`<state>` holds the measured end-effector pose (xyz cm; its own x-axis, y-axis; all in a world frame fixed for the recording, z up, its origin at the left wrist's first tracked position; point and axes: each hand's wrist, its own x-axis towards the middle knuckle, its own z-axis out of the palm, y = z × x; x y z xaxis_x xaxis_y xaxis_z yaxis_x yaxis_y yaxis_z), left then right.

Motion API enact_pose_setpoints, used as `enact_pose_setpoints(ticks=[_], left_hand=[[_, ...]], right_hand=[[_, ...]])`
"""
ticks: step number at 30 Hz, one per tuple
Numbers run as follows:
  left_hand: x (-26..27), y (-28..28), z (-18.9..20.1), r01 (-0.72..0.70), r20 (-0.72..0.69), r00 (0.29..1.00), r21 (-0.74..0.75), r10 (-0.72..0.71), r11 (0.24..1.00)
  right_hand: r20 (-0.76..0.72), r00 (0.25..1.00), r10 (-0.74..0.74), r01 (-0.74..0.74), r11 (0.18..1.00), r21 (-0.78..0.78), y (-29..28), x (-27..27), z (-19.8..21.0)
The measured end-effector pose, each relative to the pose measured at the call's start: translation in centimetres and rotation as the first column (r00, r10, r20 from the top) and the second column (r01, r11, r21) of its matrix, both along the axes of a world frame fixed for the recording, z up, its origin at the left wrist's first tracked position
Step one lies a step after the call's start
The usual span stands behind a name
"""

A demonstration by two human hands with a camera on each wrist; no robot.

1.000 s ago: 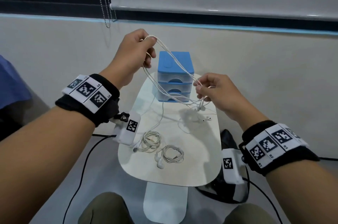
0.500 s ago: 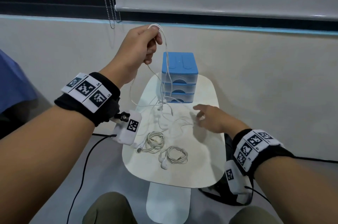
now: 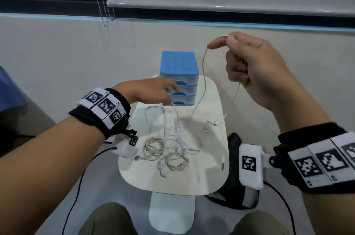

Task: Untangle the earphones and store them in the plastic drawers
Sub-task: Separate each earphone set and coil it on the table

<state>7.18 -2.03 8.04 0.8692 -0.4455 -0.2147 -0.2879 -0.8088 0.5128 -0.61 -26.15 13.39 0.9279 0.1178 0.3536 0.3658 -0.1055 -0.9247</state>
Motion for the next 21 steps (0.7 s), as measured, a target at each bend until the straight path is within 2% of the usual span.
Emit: enact_pose_setpoints(ticks=[3, 4, 6, 8, 9, 12, 14, 16, 18, 21], left_hand=[[-1.2, -1.8, 0.5, 0.199, -0.101, 0.968, -0.239, -0.228, 0.95], [-1.5, -2.6, 0.4, 0.252, -0.09, 0.955, -0.255, -0.282, 0.934], [-1.5, -3.7, -0.3, 0.316, -0.057, 0.943, -0.145, -0.327, 0.937], [-0.6, -3.5, -1.6, 0.304, -0.022, 0.953, 0.001, -0.304, 0.953], [-0.1, -3.1, -2.2, 0.254, -0.01, 0.967, 0.038, -0.253, 0.967], [1.2, -1.7, -2.9, 0.022, 0.02, 1.0, -0.034, -0.021, 0.999], [1.8, -1.4, -2.2, -0.108, 0.141, 0.982, -0.134, 0.126, 0.985], [1.7, -1.7, -0.3, -0.185, 0.29, 0.92, -0.272, 0.264, 0.944], [1.3, -1.9, 2.0, -0.16, 0.357, 0.87, -0.445, 0.339, 0.881], [0.3, -2.0, 4.9, -0.041, 0.365, 0.861, -0.642, 0.353, 0.765]], right_hand=[[0.068, 0.998, 0.002, -0.007, 0.998, 0.066, 0.1, -0.3, 0.9], [0.115, 0.993, -0.008, -0.004, 0.994, 0.106, 0.0, -0.4, 1.3], [0.229, 0.971, -0.071, 0.02, 0.976, 0.219, -1.0, -0.4, 2.3], [0.335, 0.923, -0.189, 0.064, 0.934, 0.353, -3.7, 0.1, 2.9], [0.365, 0.894, -0.261, 0.102, 0.91, 0.402, -5.3, 0.5, 3.0], [0.309, 0.833, -0.46, 0.304, 0.846, 0.439, -8.8, 1.2, 1.9], [0.18, 0.838, -0.516, 0.436, 0.83, 0.348, -9.0, 1.3, -0.2], [0.024, 0.849, -0.528, 0.522, 0.844, 0.127, -8.6, 1.2, -2.9], [-0.131, 0.866, -0.482, 0.47, 0.876, -0.111, -8.4, 0.7, -5.4], [-0.309, 0.887, -0.342, 0.224, 0.906, -0.36, -8.4, -1.0, -7.8]])
